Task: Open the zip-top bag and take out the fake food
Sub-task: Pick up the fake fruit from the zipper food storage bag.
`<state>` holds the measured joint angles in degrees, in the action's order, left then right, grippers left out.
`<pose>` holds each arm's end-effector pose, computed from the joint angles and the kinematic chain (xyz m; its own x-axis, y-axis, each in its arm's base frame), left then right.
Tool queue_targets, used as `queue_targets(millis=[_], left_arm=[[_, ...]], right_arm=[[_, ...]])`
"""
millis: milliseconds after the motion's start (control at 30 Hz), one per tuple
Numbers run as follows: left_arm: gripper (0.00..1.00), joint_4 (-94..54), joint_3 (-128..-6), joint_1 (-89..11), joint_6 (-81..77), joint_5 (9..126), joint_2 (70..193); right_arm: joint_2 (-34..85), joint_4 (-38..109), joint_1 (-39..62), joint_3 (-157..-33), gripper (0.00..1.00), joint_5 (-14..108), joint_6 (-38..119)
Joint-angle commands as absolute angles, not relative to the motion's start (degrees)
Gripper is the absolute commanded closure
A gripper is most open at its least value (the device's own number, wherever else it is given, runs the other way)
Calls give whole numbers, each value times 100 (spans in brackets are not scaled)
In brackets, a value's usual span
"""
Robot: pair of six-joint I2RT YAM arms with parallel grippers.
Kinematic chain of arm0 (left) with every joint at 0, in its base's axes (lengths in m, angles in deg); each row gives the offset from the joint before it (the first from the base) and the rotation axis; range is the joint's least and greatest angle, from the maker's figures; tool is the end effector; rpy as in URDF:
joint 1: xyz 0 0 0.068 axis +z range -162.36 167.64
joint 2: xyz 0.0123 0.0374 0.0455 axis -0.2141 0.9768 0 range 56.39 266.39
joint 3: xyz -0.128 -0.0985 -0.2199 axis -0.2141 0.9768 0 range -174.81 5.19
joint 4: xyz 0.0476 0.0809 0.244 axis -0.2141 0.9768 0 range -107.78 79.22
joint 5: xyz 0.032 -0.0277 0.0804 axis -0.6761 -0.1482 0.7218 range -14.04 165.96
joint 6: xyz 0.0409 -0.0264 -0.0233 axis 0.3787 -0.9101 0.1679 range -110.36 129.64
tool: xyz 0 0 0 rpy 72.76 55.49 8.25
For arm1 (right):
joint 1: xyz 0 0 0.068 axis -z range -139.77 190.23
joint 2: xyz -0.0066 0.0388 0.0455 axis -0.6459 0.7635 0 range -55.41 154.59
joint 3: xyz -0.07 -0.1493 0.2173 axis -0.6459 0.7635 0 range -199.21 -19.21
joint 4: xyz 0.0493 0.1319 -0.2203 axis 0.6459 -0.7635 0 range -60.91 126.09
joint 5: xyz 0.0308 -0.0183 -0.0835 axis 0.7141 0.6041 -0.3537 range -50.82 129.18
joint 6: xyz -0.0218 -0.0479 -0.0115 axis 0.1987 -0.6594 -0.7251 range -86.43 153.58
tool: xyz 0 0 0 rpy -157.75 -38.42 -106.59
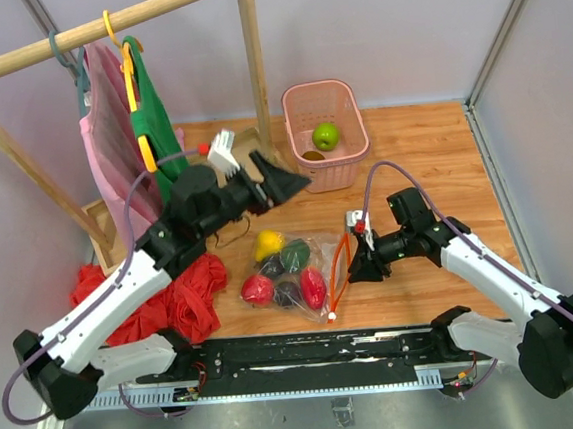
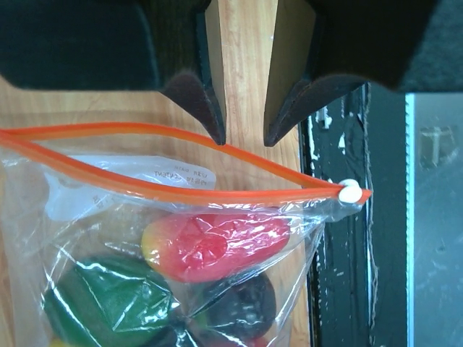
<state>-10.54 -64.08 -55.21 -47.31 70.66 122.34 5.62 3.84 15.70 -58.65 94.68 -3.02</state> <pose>0.1903 -0.1810 0.4211 -0.6516 -0.5340 -0.5388 0.3641 0.4029 -0.8397 0.1675 0.1088 0.2341 -0.1858 -0.4559 -0.8704 -0.9818 0.0517 0.1825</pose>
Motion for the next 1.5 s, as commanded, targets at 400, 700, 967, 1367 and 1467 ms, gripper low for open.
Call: queue_targets(millis=[400, 700, 967, 1367, 1467], left_arm=[[78, -2219, -2979, -5996, -2728, 6845, 11433], [94, -2461, -2423, -6371, -2932, 6722, 11884], [95, -2619, -2390, -6505, -2825, 6764, 12611], [94, -2640, -2588, -6510, -2660, 6676, 13470], [94, -2786, -2656, -6510, -2705, 6586, 13628]], right_arm=[[870, 2698, 1608, -4812, 87, 8906, 4216], [1647, 3694, 1412, -4650, 86, 8742, 5315], [2561, 3697, 1056, -5298, 76, 8933, 5596], [3042, 3563, 941, -5619, 48, 8937, 5743], [3139, 3177, 877, -5803, 43, 8726, 5481]])
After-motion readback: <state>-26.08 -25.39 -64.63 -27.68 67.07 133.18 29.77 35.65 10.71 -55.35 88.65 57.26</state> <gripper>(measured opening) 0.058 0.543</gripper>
